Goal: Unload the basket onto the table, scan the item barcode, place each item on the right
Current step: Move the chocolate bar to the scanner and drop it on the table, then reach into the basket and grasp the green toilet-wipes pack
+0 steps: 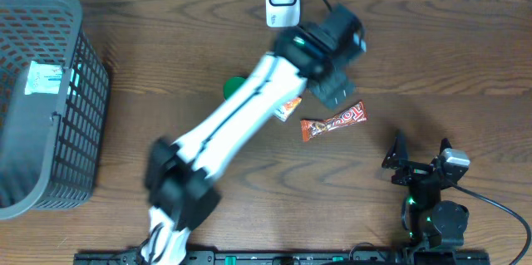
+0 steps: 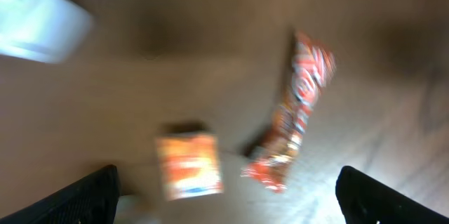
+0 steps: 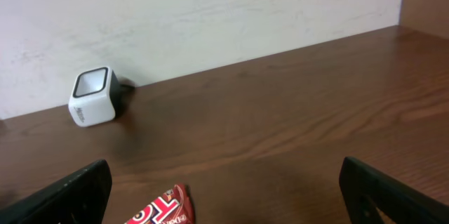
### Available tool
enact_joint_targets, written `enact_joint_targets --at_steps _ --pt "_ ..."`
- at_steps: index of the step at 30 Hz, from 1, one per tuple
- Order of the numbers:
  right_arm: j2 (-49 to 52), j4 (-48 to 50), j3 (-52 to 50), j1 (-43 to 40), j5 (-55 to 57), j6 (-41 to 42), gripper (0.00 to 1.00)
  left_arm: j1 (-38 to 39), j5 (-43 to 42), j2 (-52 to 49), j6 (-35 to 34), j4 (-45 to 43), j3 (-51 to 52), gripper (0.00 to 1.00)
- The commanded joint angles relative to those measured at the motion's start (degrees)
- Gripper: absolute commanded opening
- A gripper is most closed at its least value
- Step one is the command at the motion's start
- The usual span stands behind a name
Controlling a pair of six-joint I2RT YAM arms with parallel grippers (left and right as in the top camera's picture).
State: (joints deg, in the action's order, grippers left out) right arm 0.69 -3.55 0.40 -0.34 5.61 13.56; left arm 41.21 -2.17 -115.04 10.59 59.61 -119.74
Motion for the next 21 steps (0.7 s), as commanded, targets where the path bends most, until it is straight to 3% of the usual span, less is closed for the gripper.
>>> enact_joint_targets --at_steps 1,6,11,14,16,21 --pt "-0.20 -0.13 -0.09 0.76 0.07 0.09 0.99 -5.86 9.22 11.61 -0.33 1.01 -4.70 0.98" --pt "-0.20 -0.13 -0.09 0.76 0.07 0.09 0.99 -21.55 9.31 22.27 -7.26 2.62 -4.68 0.98" --pt "-0.20 -0.13 -0.09 0.76 0.07 0.09 0.99 -46.93 8.68 27.52 -24.81 6.56 -4.68 0.98" --pt "-0.20 -0.13 -0.09 0.76 0.07 0.09 0.99 -59.14 5.46 27.08 -31.41 8.98 -3.98 0.98" --pt "-0.20 -0.13 -0.09 0.76 0.07 0.09 0.99 -64.89 2.89 26.03 -33.55 10.01 -2.64 0.98" --pt "-0.20 -0.13 -0.09 0.76 0.07 0.09 0.99 -70.69 2.82 22.27 -33.97 8.79 1.53 0.98"
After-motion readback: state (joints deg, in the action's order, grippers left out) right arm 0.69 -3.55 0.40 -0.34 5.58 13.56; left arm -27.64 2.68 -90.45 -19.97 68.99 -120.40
